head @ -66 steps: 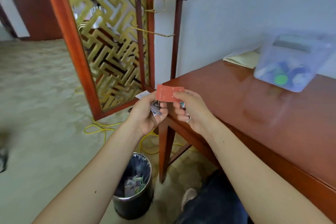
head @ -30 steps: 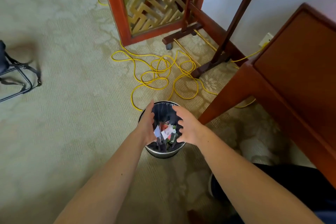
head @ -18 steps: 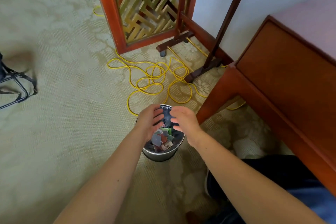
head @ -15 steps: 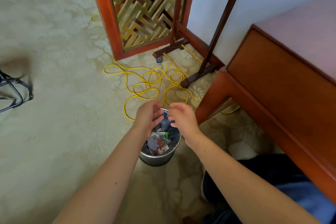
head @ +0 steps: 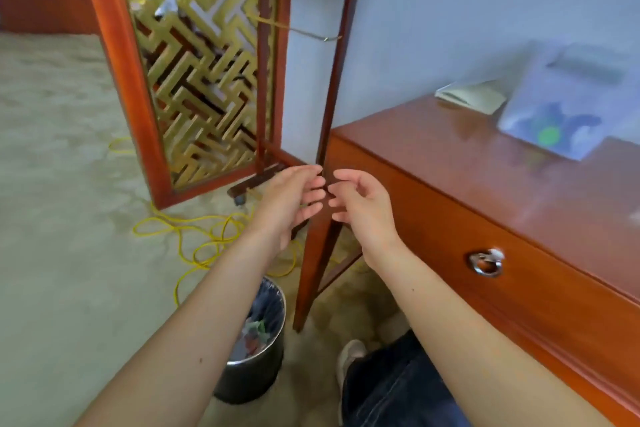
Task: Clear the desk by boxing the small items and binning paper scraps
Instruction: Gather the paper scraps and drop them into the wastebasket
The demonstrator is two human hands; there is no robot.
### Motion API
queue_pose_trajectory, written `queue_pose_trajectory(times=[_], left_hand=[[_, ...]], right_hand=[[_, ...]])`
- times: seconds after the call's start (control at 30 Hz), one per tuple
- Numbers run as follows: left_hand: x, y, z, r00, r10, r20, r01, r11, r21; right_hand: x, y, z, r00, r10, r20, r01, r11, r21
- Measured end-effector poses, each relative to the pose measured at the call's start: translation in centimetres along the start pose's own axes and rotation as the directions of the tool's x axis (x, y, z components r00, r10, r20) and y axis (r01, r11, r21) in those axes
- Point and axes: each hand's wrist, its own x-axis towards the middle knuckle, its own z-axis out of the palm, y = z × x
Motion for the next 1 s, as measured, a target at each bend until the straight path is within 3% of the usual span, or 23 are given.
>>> queue_pose_trajectory(times=[0.53,1.0], left_hand=[[-7.8,4.9,16.1,0.944,0.079,0.319,-0.103,0.993,0.061],[-8.9,1.5,35.7,0.82,-0.048,0.571,-0.07,0.98,0.184]], right_hand=[[-6.3,-8.7,-16.7,0.93,-0.239,-0.279,0.252,0.968,0.012],[-7.8,-9.5,-34.8,0.832,-0.176,-0.526,0.161,0.984,-0.075]])
